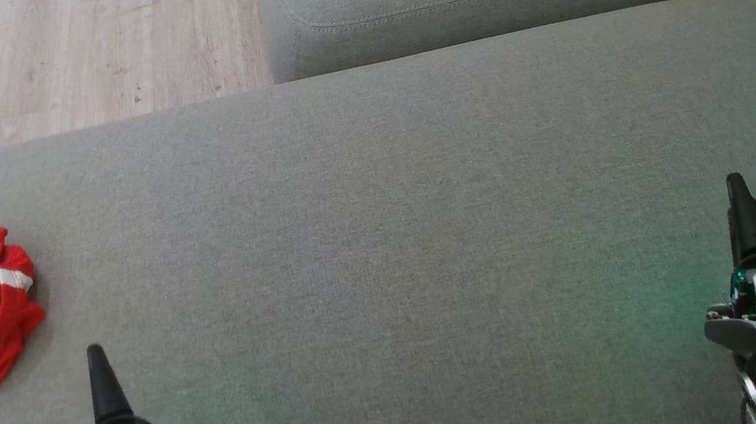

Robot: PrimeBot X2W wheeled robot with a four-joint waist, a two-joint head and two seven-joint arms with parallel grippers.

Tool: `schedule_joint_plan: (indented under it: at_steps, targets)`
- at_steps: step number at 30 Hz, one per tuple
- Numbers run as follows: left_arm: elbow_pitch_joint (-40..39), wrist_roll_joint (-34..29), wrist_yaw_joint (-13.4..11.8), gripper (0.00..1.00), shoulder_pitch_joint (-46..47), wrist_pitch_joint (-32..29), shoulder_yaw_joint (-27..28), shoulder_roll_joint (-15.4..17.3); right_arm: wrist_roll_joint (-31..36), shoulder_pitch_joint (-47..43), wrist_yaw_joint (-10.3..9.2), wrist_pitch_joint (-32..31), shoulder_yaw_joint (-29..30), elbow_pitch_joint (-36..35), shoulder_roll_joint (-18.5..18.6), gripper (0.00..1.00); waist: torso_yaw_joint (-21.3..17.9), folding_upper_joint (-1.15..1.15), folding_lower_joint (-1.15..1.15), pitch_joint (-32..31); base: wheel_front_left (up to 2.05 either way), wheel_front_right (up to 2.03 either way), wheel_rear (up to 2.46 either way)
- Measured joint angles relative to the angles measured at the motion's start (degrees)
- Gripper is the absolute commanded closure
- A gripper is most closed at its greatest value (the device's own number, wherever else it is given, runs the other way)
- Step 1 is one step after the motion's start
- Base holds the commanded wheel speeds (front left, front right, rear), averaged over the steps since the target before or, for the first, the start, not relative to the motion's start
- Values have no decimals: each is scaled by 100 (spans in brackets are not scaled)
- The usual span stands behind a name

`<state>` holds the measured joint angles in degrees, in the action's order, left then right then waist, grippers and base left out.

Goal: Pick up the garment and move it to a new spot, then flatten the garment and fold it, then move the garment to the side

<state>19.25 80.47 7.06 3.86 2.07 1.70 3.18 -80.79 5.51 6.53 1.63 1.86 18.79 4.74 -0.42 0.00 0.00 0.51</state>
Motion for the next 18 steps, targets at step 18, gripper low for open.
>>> schedule_joint_plan:
  at_steps: [18]
  targets:
    - [257, -2485, 1, 0, 299, 291, -388, 146, 2357, 355, 2, 307, -60, 114, 92, 0, -9, 0, 0, 75, 0, 0, 0]
